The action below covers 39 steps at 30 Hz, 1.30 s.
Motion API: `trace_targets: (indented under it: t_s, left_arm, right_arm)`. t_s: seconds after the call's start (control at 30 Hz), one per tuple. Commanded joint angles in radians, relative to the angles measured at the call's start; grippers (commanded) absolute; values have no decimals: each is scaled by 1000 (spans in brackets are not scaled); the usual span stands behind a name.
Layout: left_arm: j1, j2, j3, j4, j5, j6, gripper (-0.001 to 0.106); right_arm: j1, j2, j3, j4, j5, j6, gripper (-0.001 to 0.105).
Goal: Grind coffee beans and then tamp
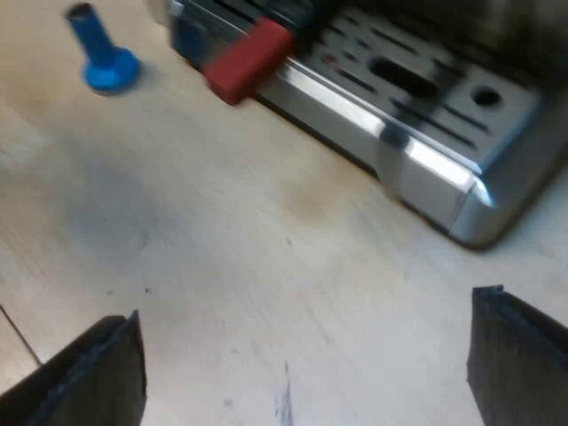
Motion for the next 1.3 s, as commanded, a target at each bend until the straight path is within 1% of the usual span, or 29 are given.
trace_targets:
  t_s: [0.03,0.1,0.17,0.2,0.27,0.3,0.33,0.4,0.43,0.53,0.6,0.63,0.67,0.73,0.77,0.8,0.9,0.93,1.0,1.07,1.1,1.13,1.17,1.2,1.23,1.27,1.3]
  left_arm:
    - [-22,-1,43,-106,18,7,79]
    - [-23,2,73,-150,42,7,79]
    - [-23,2,88,-171,54,7,79]
    - [-23,2,123,-214,84,7,79]
    - [-23,4,143,-224,91,7,79]
    - [-23,4,157,-224,91,7,79]
    - [-23,4,164,-224,91,7,79]
    - [-23,4,186,-224,91,7,79]
    - [-23,4,194,-227,91,7,79]
    - [-23,4,212,-279,91,7,79]
    - [-23,4,214,-276,89,7,79]
    - [-23,4,216,-276,89,7,79]
    - [-23,4,222,-277,89,7,79]
    - [-23,8,229,-280,89,7,79]
    - [-23,15,230,-281,89,7,79]
    - [-23,21,230,-287,91,7,79]
    - [-23,40,232,-290,91,7,79]
    - [-23,43,232,-294,91,7,79]
    - [-23,59,232,-301,91,7,79]
    - [-23,73,232,-302,91,7,79]
    - [-23,79,232,-302,91,7,79]
    - [-23,83,232,-302,91,7,79]
    - [-23,86,232,-302,91,7,79]
    - [-23,90,232,-302,91,7,79]
    - [-23,91,232,-302,91,7,79]
    - [-23,91,232,-302,91,7,79]
    - [-23,91,232,-307,91,7,79]
  right_arm:
    - [64,-1,8,-80,49,-12,76]
    - [80,-1,15,-98,72,-13,76]
    - [127,1,44,-157,127,-13,76]
    - [131,1,46,-163,131,-13,76]
    - [134,1,49,-169,134,-13,76]
    - [207,1,101,-265,184,-10,76]
    - [219,1,108,-281,196,-8,76]
    - [259,3,133,-309,228,23,75]
    - [263,3,138,-314,237,26,75]
    - [298,3,153,-334,277,53,71]
    - [392,3,202,-398,353,128,56]
    - [401,6,207,-410,362,137,56]
    - [429,8,222,-432,372,167,55]
    - [467,17,240,-462,389,197,55]
    - [492,26,251,-480,399,203,54]
    - [535,46,266,-509,430,215,49]
    - [612,97,285,-581,487,216,34]
    - [622,106,287,-599,502,216,31]
    - [690,168,297,-667,548,216,19]
    - [719,197,297,-698,579,216,15]
    - [754,242,297,-733,606,234,9]
    - [762,248,297,-744,615,241,8]
    - [783,288,297,-782,655,272,1]
    - [786,293,297,-788,662,277,1]
    - [802,323,297,-810,689,302,0]
    - [807,334,297,-826,712,309,0]
    - [821,367,297,-857,757,330,0]
